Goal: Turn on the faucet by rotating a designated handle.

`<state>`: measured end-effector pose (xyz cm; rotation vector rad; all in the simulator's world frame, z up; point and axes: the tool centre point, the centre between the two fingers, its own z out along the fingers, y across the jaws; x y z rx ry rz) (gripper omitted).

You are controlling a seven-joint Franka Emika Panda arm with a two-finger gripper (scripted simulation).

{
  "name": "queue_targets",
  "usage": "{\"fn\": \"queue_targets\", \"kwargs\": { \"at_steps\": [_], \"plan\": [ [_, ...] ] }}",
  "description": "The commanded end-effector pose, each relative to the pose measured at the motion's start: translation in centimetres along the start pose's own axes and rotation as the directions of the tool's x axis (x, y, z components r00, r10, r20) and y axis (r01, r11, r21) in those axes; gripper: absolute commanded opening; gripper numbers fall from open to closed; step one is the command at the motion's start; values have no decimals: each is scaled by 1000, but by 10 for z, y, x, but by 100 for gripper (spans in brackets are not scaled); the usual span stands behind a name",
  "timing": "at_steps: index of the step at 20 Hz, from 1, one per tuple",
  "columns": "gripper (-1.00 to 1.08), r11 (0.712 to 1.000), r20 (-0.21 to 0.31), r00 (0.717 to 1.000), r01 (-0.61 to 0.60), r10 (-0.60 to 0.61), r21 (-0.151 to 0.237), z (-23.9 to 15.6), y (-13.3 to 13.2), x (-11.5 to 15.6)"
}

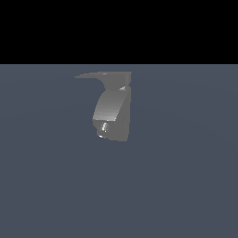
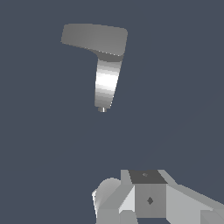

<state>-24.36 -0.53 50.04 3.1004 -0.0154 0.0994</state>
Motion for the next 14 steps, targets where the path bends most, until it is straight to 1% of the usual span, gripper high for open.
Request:
{"fn": "queue_targets", "kwargs": {
  "at_steps": [1, 8, 14],
  "plan": [
    [-100, 1000, 0, 1000, -6, 6, 0, 0, 0, 1],
    [-100, 998, 2, 998, -64, 64, 4, 1, -2, 14],
    [-100, 988, 6, 988, -156, 156, 9, 3, -5, 35]
  ]
}}
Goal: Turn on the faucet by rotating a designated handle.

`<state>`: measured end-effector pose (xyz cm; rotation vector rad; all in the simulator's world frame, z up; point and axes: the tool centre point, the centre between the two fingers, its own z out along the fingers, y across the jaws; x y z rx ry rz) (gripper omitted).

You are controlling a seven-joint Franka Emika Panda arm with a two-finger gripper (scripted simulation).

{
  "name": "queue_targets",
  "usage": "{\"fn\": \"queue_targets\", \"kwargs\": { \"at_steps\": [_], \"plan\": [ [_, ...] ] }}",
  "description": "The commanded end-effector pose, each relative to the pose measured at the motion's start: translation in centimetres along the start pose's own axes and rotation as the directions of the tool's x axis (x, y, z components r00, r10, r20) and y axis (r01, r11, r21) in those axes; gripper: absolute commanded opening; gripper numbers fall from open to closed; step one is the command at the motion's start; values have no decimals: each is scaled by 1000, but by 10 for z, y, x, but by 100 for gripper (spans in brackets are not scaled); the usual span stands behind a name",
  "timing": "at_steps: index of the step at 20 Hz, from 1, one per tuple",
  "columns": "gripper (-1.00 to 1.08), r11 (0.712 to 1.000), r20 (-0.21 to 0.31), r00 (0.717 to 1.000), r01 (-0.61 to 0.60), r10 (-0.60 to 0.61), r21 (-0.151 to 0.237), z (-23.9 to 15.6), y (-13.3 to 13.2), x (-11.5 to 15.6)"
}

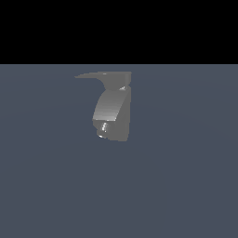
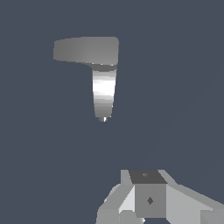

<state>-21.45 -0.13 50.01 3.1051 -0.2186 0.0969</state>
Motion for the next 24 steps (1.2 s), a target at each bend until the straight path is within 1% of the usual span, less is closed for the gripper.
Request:
{"fn": "queue_targets", "kwargs": {
  "at_steps": [1, 6, 12, 18, 24],
  "plan": [
    [-100, 999, 2, 999, -45, 45, 3, 1, -3, 10],
    [-100, 988, 8, 988, -156, 156, 8, 6, -11, 34],
    [-100, 956, 17, 956, -292, 292, 12, 14, -21, 64],
    [-100, 906, 26, 906, -423, 422, 12, 26, -32, 94],
    [-100, 838, 35, 838, -546, 545, 9, 40, -44, 123]
  ]
}}
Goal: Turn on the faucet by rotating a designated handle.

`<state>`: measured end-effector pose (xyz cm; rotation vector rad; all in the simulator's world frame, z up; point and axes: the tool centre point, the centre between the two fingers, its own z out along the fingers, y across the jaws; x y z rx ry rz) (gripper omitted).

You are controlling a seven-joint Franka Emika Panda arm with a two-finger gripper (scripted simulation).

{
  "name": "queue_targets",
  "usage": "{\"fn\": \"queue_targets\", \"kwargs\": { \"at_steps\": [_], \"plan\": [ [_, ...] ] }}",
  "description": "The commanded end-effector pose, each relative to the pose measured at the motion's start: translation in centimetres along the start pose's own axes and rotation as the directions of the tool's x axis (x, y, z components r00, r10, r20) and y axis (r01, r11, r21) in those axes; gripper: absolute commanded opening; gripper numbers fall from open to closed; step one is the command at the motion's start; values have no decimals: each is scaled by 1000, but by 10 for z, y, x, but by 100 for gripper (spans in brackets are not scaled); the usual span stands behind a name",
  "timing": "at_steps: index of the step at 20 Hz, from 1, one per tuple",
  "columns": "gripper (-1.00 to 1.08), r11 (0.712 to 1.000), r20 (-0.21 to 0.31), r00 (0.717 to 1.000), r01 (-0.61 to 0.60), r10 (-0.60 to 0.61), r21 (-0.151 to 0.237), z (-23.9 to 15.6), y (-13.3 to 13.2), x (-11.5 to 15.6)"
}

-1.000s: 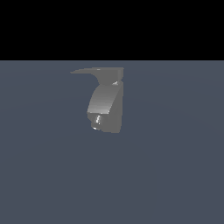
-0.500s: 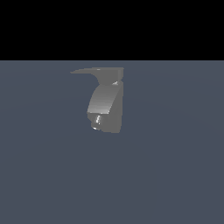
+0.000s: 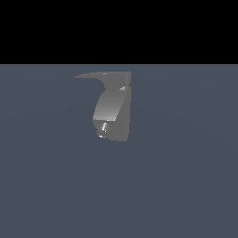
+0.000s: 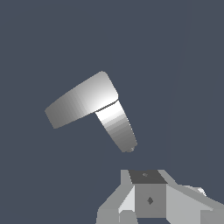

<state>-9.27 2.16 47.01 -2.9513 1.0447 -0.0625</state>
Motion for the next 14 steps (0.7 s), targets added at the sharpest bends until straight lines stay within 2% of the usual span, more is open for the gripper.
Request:
{"fn": "queue_targets", "kwargs": {
  "at_steps": [1, 7, 14],
  "plan": [
    [-100, 998, 3, 998, -60, 60, 1, 7, -11, 8],
    [-100, 980, 10, 980, -200, 200, -1, 24, -36, 26],
    [-100, 933, 15, 933, -359, 359, -6, 49, -65, 46]
  ]
}}
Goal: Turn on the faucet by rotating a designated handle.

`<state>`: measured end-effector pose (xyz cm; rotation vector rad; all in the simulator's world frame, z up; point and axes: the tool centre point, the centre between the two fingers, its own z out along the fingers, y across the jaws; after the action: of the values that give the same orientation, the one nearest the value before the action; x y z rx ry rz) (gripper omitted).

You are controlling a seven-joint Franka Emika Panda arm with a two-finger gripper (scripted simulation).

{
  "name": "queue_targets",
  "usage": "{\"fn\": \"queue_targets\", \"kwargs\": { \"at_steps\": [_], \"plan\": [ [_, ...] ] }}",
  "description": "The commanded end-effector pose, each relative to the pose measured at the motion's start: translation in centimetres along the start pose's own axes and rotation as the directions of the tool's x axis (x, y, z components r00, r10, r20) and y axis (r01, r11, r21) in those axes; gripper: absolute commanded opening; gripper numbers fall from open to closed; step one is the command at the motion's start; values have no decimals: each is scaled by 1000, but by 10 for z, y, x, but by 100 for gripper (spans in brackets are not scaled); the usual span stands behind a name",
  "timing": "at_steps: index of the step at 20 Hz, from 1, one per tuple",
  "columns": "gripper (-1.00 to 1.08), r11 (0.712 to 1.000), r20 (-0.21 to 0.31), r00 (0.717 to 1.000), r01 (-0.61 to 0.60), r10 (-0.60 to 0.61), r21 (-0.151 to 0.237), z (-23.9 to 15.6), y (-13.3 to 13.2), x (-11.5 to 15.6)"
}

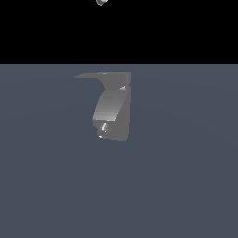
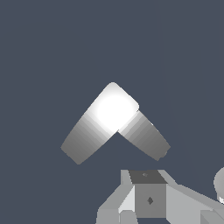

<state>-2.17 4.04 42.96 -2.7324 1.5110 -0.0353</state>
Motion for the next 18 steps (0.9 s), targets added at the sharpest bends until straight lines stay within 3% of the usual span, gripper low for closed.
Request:
{"fn": "queue_targets", "kwargs": {
  "at_steps": [1, 9, 18],
  "plan": [
    [-100, 998, 2, 998, -61, 61, -1, 9, -12, 3],
    [-100, 969, 5, 969, -247, 247, -7, 43, -49, 12],
    [-100, 895, 4, 895, -446, 446, -16, 87, -88, 18]
  ]
}}
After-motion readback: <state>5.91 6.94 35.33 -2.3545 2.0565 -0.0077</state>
